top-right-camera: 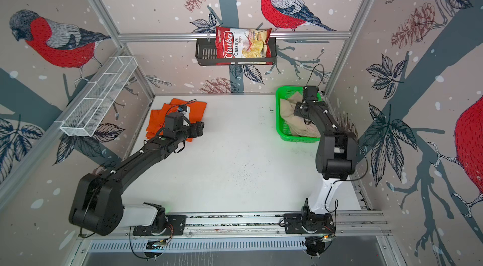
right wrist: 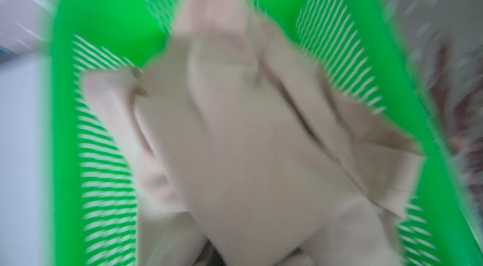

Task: Fold and stack the shorts
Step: 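Grasp the beige trousers in the basket with the right gripper and drop them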

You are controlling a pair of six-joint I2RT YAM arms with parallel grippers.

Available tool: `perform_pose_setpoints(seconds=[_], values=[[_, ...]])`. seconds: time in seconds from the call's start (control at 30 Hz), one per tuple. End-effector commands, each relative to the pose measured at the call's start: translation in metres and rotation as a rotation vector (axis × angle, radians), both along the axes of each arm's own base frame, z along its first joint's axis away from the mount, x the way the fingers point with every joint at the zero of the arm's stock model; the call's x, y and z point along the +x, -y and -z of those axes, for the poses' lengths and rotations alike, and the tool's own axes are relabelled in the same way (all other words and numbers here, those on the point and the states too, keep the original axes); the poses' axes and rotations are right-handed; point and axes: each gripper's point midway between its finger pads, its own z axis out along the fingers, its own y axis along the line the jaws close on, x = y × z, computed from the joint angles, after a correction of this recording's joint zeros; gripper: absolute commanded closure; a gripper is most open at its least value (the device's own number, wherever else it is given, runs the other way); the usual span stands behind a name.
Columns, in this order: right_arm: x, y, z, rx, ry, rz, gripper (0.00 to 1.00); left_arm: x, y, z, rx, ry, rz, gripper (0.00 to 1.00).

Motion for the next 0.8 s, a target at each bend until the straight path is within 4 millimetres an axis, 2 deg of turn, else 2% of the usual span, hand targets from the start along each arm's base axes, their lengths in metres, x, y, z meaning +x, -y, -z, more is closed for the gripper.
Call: perform_pose_setpoints(seconds=[0.0, 0.13, 0.27, 0.37, 0.47, 0.53, 0.6, 0.63, 0.7, 0.77], values=[[0.002, -0.011, -0.082, 0.022, 0.176, -0.051, 1.00, -0.001, -0.004, -0.021, -0.006, 0.067, -0.014, 0.14], [-0.017, -0.042, -0.185, 0.078, 0.397, -0.172, 1.00, -0.005, -0.009, -0.044, -0.017, 0.135, -0.034, 0.15], [-0.055, -0.090, -0.275, 0.144, 0.602, -0.340, 1.00, -0.010, -0.015, -0.062, -0.015, 0.186, -0.053, 0.15], [-0.092, -0.131, -0.326, 0.182, 0.724, -0.486, 1.00, -0.014, -0.018, -0.073, -0.010, 0.216, -0.064, 0.15], [-0.130, -0.172, -0.358, 0.239, 0.808, -0.644, 1.00, -0.017, -0.025, -0.080, 0.005, 0.232, -0.088, 0.15], [-0.151, -0.196, -0.366, 0.290, 0.831, -0.737, 1.00, -0.020, -0.033, -0.083, 0.024, 0.235, -0.125, 0.15], [-0.166, -0.219, -0.363, 0.334, 0.823, -0.813, 1.00, -0.023, -0.041, -0.085, 0.045, 0.232, -0.165, 0.15], [-0.170, -0.232, -0.355, 0.352, 0.801, -0.841, 0.99, -0.024, -0.046, -0.088, 0.053, 0.236, -0.183, 0.15], [-0.171, -0.255, -0.330, 0.373, 0.734, -0.877, 0.97, -0.027, -0.050, -0.090, 0.065, 0.242, -0.199, 0.15], [-0.165, -0.275, -0.287, 0.385, 0.628, -0.883, 0.96, -0.030, -0.053, -0.093, 0.073, 0.252, -0.210, 0.15]])
